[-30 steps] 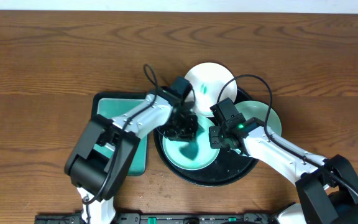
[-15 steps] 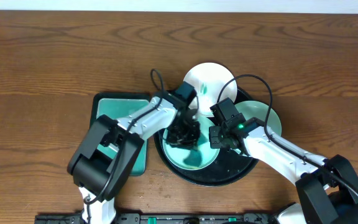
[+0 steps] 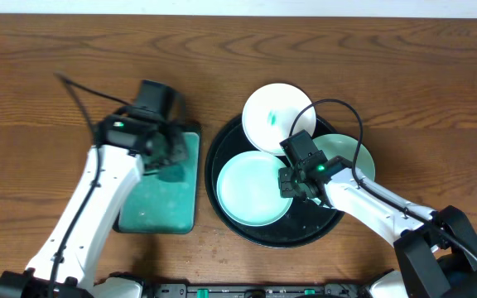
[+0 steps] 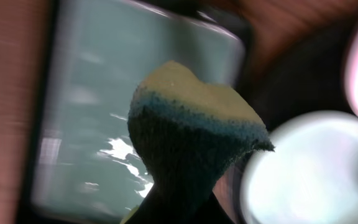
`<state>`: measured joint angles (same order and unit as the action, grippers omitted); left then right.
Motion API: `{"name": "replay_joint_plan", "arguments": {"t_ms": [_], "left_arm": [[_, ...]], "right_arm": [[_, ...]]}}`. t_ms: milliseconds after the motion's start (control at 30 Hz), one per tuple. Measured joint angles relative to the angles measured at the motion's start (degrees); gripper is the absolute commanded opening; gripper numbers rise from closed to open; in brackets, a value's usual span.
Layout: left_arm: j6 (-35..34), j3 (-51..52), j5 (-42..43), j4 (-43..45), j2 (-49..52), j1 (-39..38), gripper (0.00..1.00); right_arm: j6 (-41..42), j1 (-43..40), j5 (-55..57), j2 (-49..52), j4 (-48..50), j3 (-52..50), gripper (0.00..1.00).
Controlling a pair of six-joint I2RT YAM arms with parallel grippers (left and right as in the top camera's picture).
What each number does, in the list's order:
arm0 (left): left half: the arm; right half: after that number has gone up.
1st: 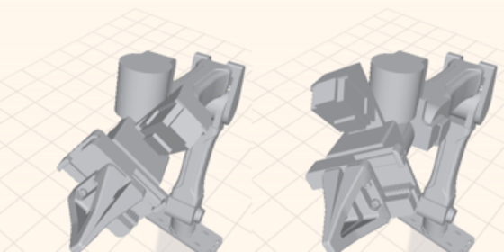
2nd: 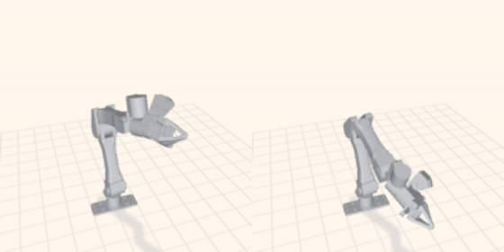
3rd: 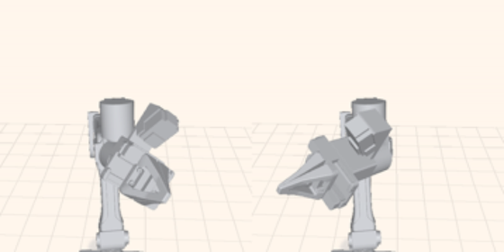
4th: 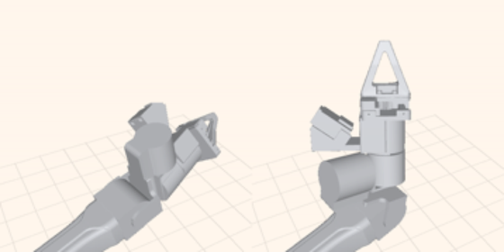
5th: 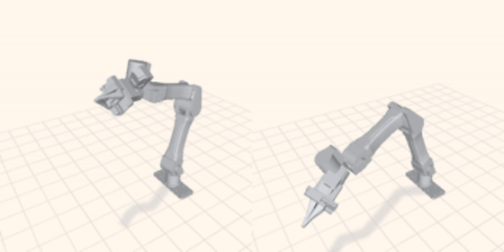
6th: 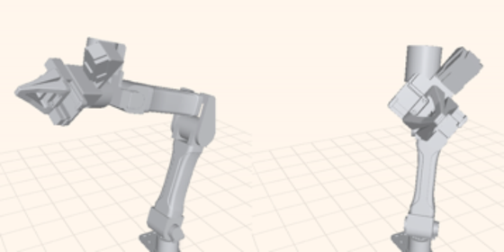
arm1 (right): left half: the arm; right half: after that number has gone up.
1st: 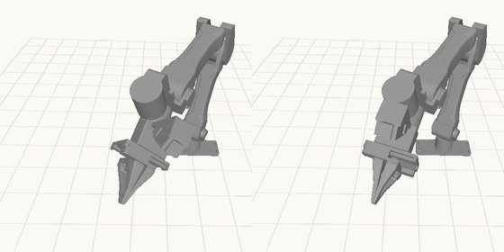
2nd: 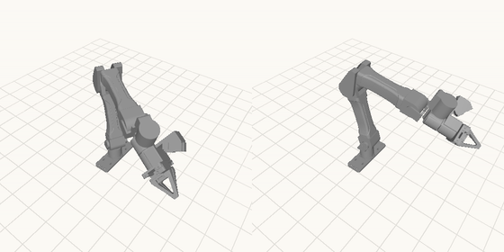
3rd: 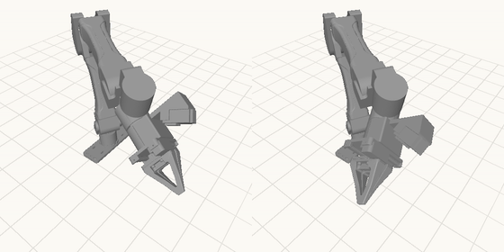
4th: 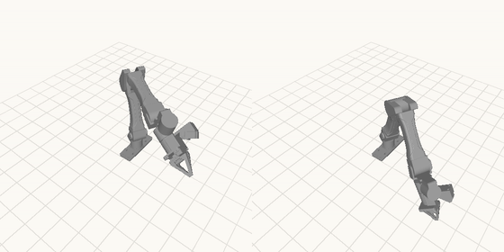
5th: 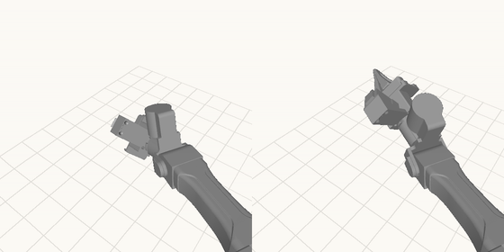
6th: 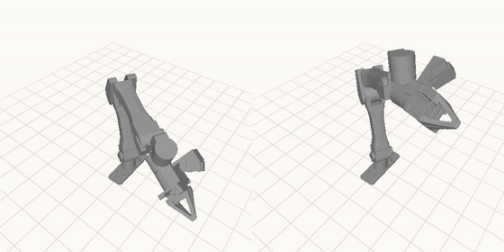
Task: Clean dirty plates on tray and stack at the side
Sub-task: 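Return the sponge to the water tray with the left gripper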
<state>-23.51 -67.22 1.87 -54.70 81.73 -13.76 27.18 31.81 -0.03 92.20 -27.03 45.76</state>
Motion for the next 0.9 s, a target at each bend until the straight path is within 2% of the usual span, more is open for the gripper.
{"name": "replay_joint_plan", "arguments": {"t_ms": [133,200,300,367,433,467,633,800,900], "left_arm": [[0.15,1.38,-5.46,2.03,1.36,5.42,0.07],[0.26,3.50,-6.91,3.63,3.21,6.99,0.08],[1.05,6.29,-7.15,4.59,7.30,7.76,0.29],[1.99,7.06,-6.47,4.42,9.11,7.76,0.34],[2.49,7.08,-5.90,4.15,9.14,7.76,0.41],[2.67,7.08,-5.60,3.82,8.63,7.76,0.46],[3.10,5.31,-4.07,0.13,2.32,7.76,0.69],[3.06,2.01,-3.58,-0.90,-10.08,7.76,0.75],[3.02,1.53,-3.52,-1.40,-17.73,7.76,0.80]], "right_arm": [[0.00,0.00,0.00,0.00,0.02,0.00,0.02],[0.00,0.00,0.00,0.00,0.00,0.00,0.05],[-0.24,0.00,0.07,0.04,-0.15,-0.02,0.08],[-0.22,0.02,0.02,0.11,-0.44,-0.04,0.08],[-0.37,0.02,-0.02,0.13,-0.44,-0.04,0.01],[-0.28,0.02,-0.09,0.13,-0.39,-0.04,0.01],[-0.76,-0.07,-1.46,0.00,-1.90,0.81,0.01],[-2.19,-0.07,-2.78,-0.04,-10.78,6.95,0.01],[-2.89,0.04,-2.93,-0.11,-15.47,14.08,0.01]]}}
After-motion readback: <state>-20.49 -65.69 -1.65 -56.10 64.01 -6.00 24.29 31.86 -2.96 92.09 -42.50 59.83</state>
